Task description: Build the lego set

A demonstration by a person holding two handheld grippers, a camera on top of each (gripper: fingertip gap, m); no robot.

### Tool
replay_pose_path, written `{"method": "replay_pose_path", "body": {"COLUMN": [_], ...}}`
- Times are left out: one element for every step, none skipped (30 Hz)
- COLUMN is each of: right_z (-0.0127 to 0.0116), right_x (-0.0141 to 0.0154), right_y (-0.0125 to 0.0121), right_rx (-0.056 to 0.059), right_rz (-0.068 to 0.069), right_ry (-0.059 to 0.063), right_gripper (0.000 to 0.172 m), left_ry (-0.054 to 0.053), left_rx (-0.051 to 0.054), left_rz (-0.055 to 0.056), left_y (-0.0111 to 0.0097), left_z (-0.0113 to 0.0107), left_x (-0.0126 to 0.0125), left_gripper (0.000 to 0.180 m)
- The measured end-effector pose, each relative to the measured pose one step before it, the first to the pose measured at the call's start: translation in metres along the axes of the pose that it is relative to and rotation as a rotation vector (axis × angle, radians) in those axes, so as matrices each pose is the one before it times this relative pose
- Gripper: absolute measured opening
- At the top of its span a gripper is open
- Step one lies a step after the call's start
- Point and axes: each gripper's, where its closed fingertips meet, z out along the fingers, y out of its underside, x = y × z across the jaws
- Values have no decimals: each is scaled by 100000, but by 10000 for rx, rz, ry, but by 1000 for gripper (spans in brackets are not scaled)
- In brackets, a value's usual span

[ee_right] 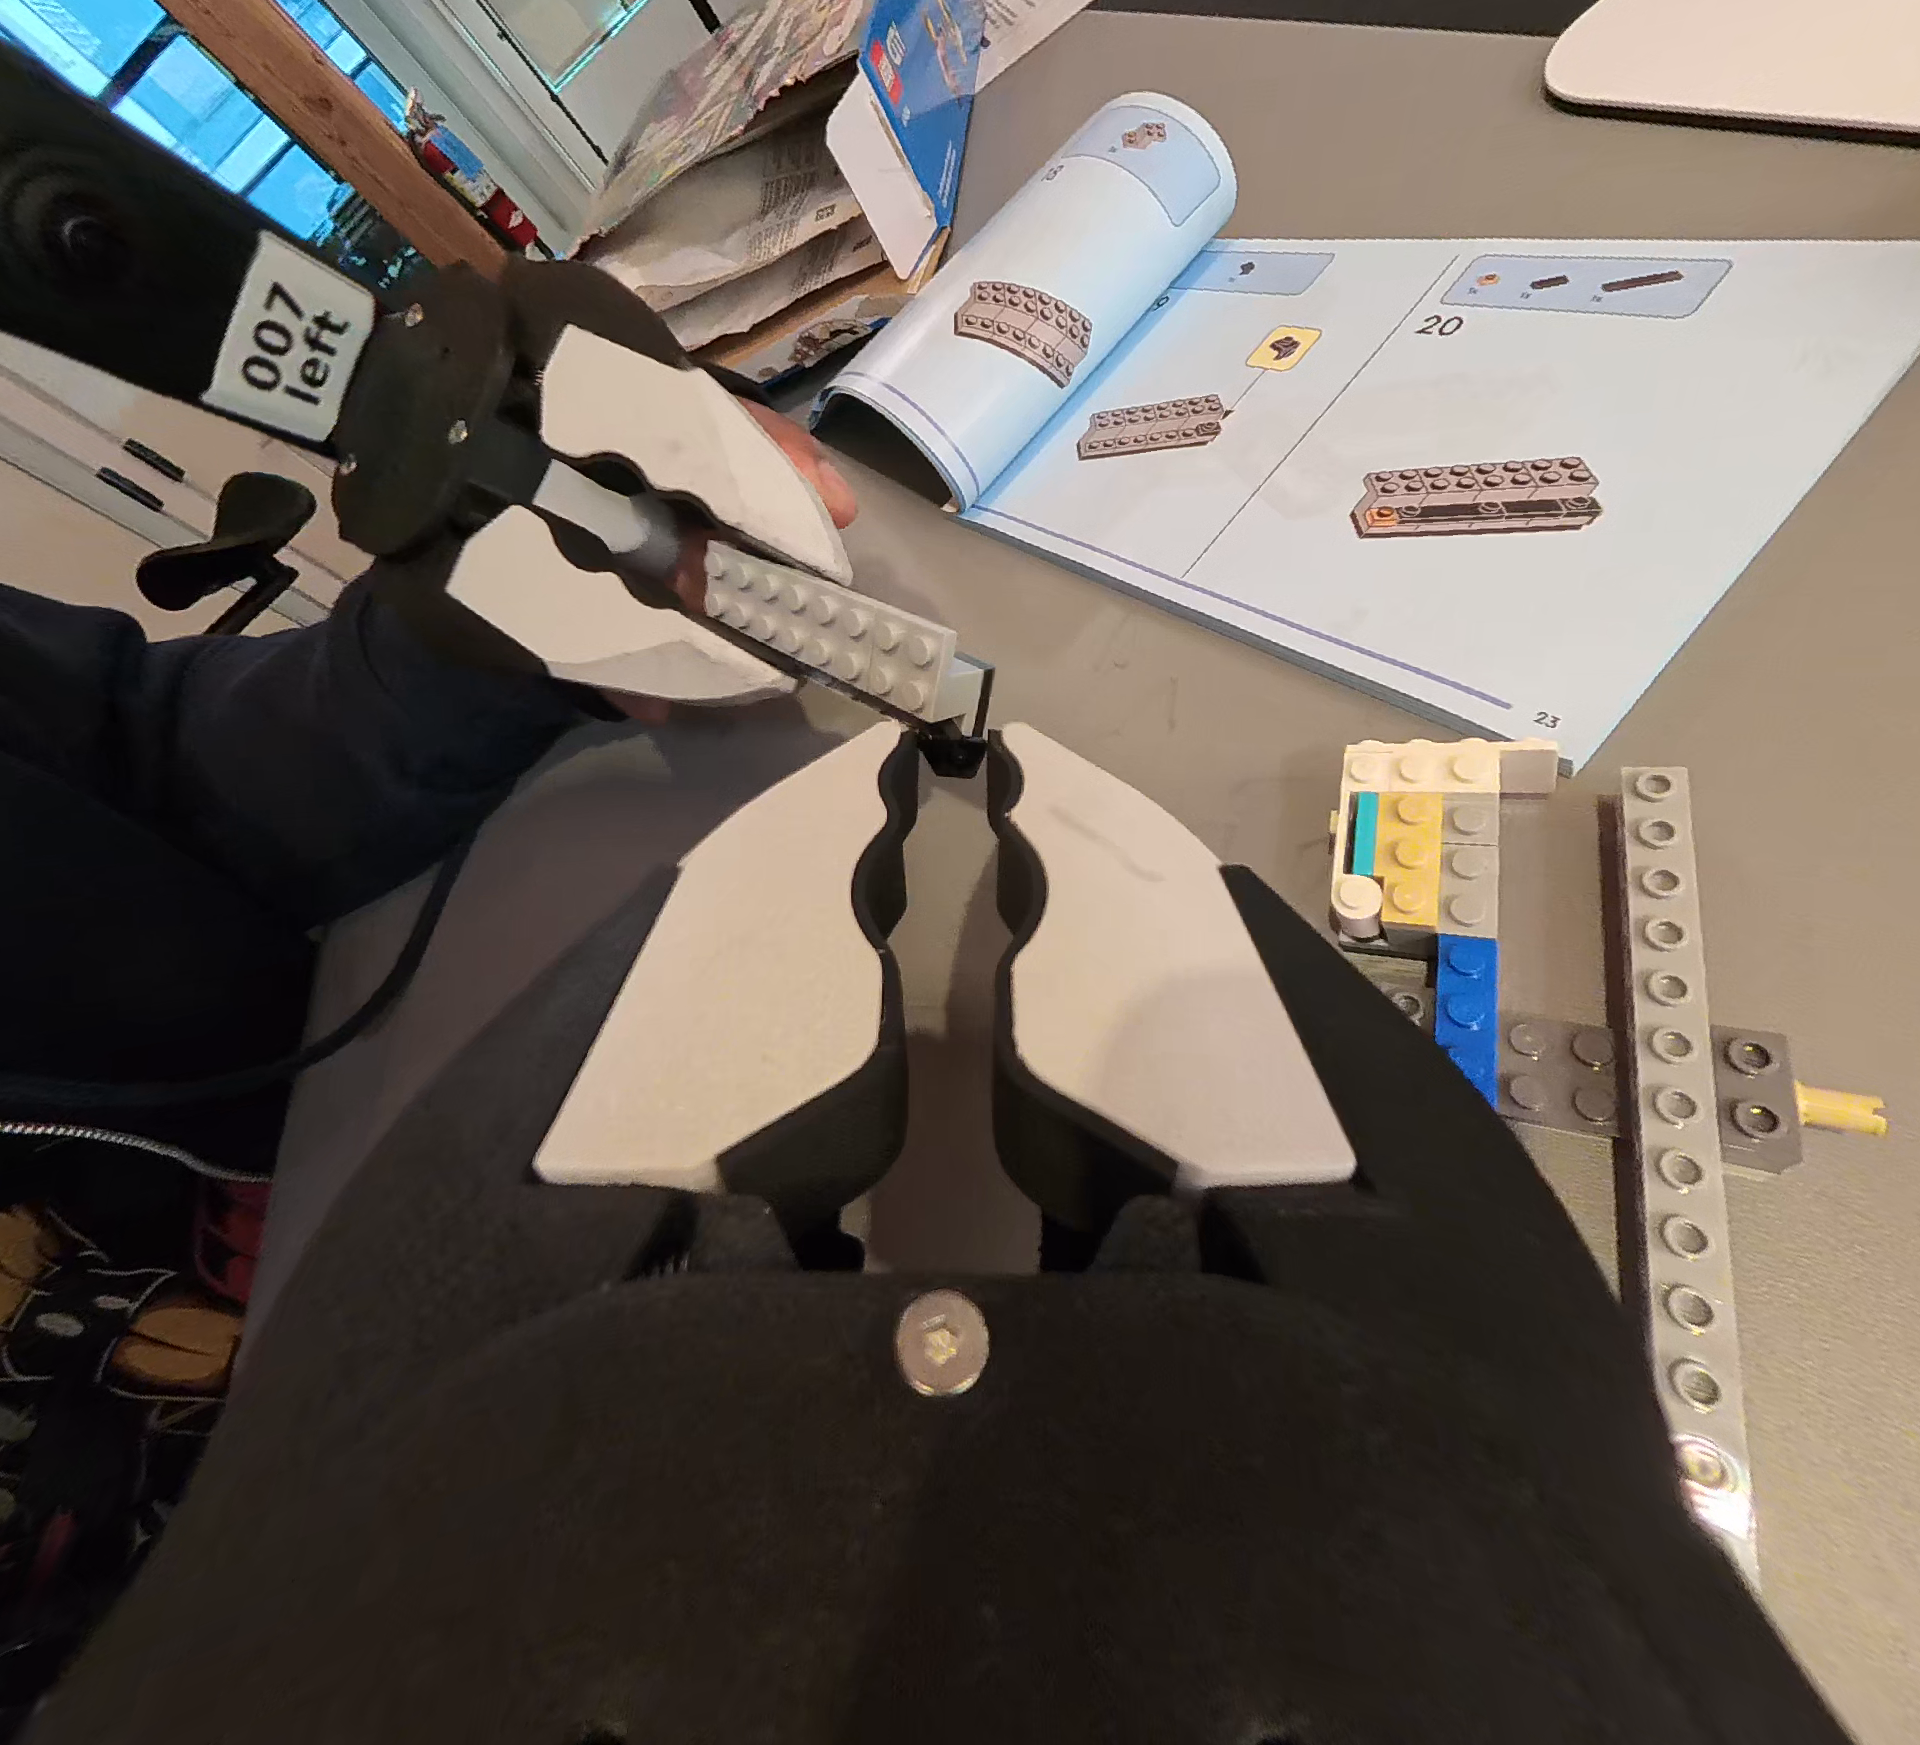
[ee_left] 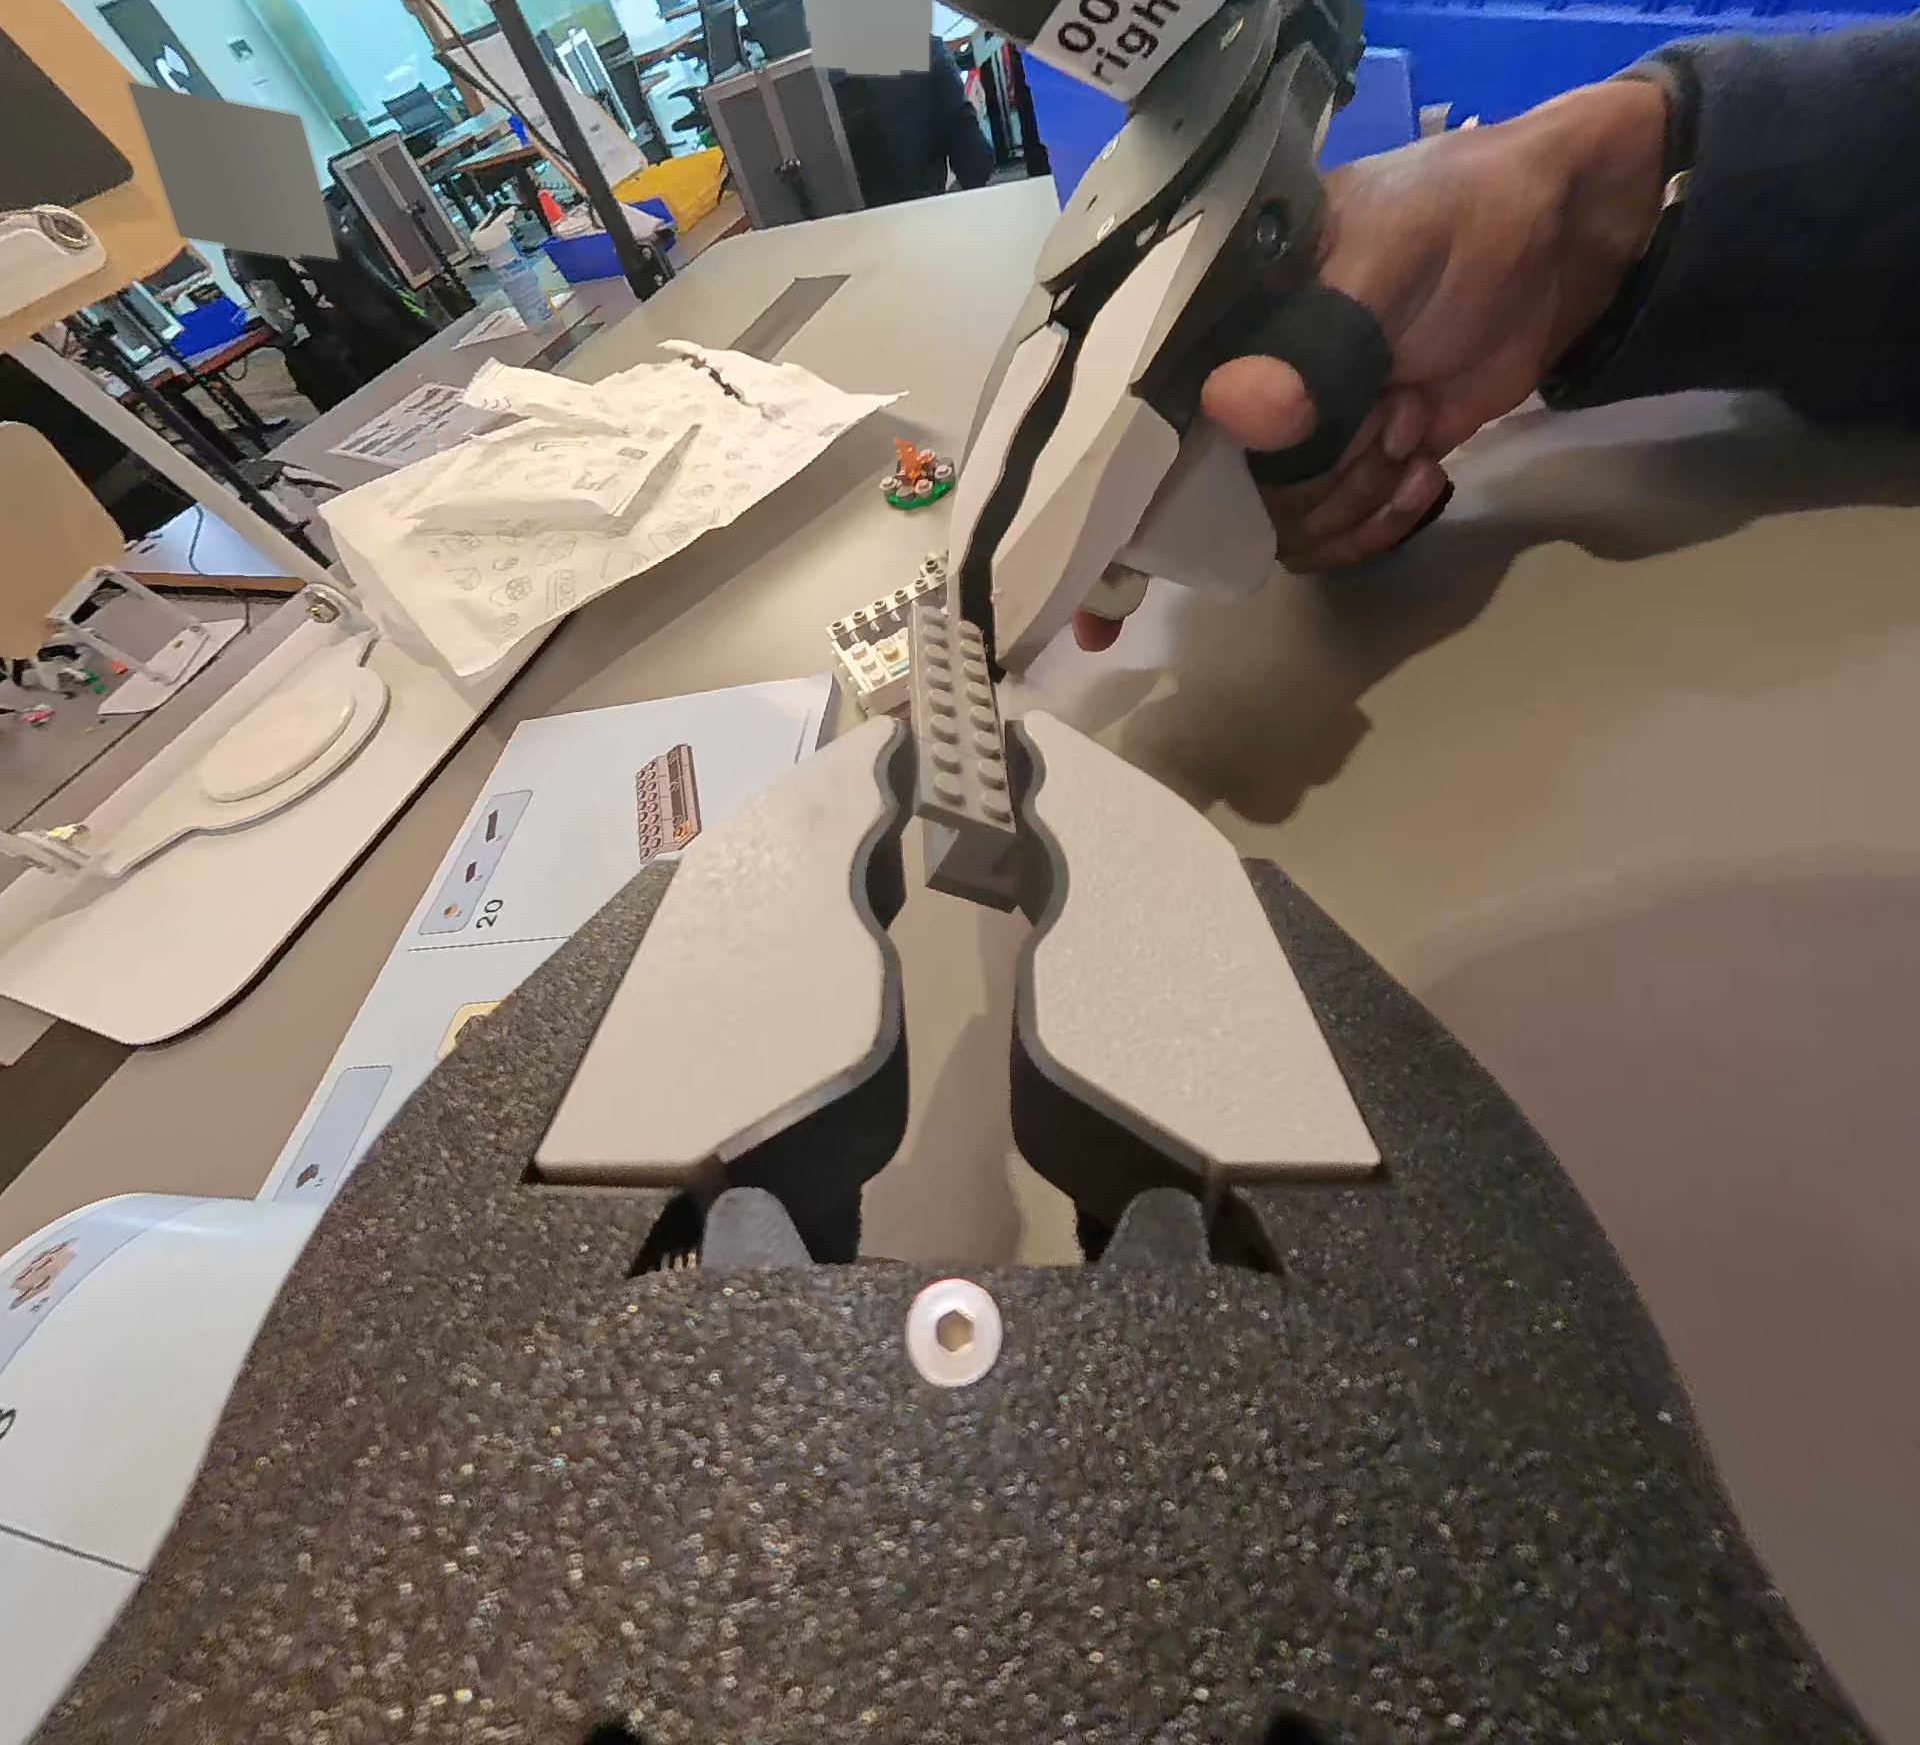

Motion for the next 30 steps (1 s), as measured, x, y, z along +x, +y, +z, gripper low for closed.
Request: {"method": "replay_pose_path", "body": {"right_z": [-2, -11, -10, -5, 19, 20, 7, 7, -6, -11, -10, -1, -2, 12, 21, 38, 37, 43, 22, 1, -3, -12, -15, -13, -24, -41, -47, -41, -26, -43], "right_x": [-111, -75, -116, -179, -210, -113, -24, -54, -98, -119, -152, -171, -154, -148, -145, -110, -104, -89, -75, -81, -47, -35, -7, -3, -6, -15, -5, -25, -28, 4], "right_y": [-25, -39, -29, -22, -27, -11, -4, 5, -17, -64, -94, -69, -60, -53, -15, 5, 7, -24, -66, -92, -96, -94, -95, -125, -137, -126, -108, -82, -84, -88], "right_rx": [15, 30, 28, 21, 26, 21, 7, 4, 20, 49, 60, 49, 44, 33, 9, -2, 5, 23, 48, 63, 61, 48, 53, 72, 80, 74, 57, 47, 51, 48], "right_rz": [29, 50, 65, 79, 77, 54, 21, 14, 35, 57, 64, 52, 26, 1, -17, -31, -27, -6, 6, 3, -10, -34, -58, -52, -14, 14, 26, 39, 51, 59], "right_ry": [-83, -79, -105, -157, -168, -93, -28, -49, -84, -106, -119, -121, -104, -87, -66, -46, -44, -44, -49, -44, -20, 1, 28, 39, 24, 6, -8, -26, -27, -10], "right_gripper": [12, 12, 12, 12, 12, 12, 12, 12, 12, 12, 12, 12, 12, 12, 12, 12, 13, 13, 13, 13, 13, 13, 13, 13, 13, 13, 13, 13, 13, 13], "left_ry": [68, 43, 29, 47, 54, 48, 30, 42, 55, 56, 64, 93, 105, 96, 126, 151, 145, 93, 60, 49, 32, 42, 44, 11, 6, 42, 33, 52, 59, 41], "left_rx": [93, 70, 58, 69, 72, 79, 83, 34, 52, 92, 133, 162, 166, 167, 191, 194, 171, 115, 74, 71, 70, 55, 38, 50, 68, 96, 82, 82, 125, 104], "left_rz": [-81, -82, -93, -79, -60, -51, -57, -46, -32, -62, -101, -122, -131, -135, -140, -175, -202, -188, -170, -188, -207, -243, -301, -333, -347, -346, -370, -383, -380, -408], "left_y": [-106, -85, -78, -107, -112, -124, -127, -42, -56, -121, -171, -223, -221, -219, -253, -261, -231, -153, -89, -101, -85, -76, -47, -63, -100, -135, -95, -80, -127, -97], "left_z": [-76, -49, -31, -11, -7, -2, -6, -9, -51, -66, -82, -89, -93, -86, -86, -89, -75, -55, -40, -32, -18, 9, 23, 18, 31, 25, 12, 5, -6, 9], "left_x": [7, -11, -22, 33, 71, 72, 47, 16, 40, 11, 23, 39, 59, 46, 92, 109, 100, 34, -10, -29, -38, -34, -57, -113, -110, -48, -76, -91, -71, -109], "left_gripper": [16, 16, 16, 16, 16, 16, 16, 16, 16, 16, 16, 15, 15, 15, 14, 14, 13, 13, 13, 13, 13, 13, 13, 13, 13, 13, 13, 13, 13, 13]}}
